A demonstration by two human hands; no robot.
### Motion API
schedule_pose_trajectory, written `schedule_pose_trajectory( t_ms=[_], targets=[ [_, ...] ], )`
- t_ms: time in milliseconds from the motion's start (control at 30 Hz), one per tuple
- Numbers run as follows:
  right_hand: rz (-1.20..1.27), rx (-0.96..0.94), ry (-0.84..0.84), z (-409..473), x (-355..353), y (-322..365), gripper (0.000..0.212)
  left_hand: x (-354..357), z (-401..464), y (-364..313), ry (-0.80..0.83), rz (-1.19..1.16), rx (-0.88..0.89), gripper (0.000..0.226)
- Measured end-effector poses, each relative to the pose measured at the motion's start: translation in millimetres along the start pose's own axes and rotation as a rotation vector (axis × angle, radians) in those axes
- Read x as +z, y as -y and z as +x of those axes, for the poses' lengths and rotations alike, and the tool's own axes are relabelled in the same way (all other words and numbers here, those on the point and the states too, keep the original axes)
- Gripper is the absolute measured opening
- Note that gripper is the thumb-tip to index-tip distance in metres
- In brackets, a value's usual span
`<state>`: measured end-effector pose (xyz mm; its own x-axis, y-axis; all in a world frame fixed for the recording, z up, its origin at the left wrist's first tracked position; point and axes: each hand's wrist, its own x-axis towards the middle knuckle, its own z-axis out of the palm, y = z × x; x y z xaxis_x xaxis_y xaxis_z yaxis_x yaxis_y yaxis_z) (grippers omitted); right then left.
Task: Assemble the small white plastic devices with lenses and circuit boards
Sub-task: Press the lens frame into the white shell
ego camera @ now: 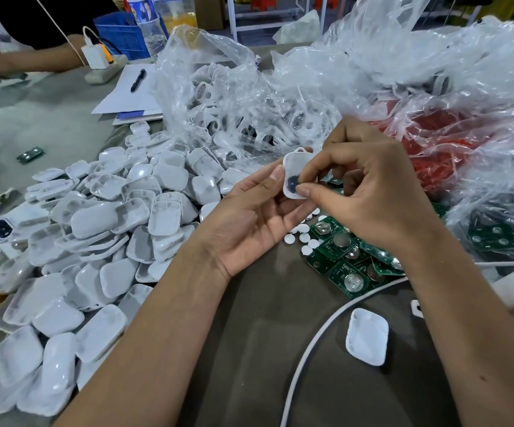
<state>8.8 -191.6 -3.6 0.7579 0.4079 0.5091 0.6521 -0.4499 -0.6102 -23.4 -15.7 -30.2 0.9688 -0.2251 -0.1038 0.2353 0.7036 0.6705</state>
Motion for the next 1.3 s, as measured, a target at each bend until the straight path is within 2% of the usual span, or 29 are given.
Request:
schedule_pose_trajectory(
  t_ms=[300,767,967,1300],
  targets=[
    [0.017,0.004,-0.001,0.0,1.3,-1.8,0.013,-0.6,0.0,0.2,-0.02,-0.02,0.001,0.058],
    [0.062,-0.035,-0.036,-0.5,6.0,-5.8,0.008,-0.3,-0.3,-1.4,0.003,-0.044,0.008,0.053],
    [0.071,-0.053,-0.041,0.1,7.5,-7.2,0.009,-3.1,1.7,-0.1,0.022,-0.071,0.027,0.061],
    [-0.013,-0.106,-0.037,-1.2,9.1,-4.3,0.01,-10.7,5.3,3.0,0.073,-0.115,0.021,0.031]
  ],
)
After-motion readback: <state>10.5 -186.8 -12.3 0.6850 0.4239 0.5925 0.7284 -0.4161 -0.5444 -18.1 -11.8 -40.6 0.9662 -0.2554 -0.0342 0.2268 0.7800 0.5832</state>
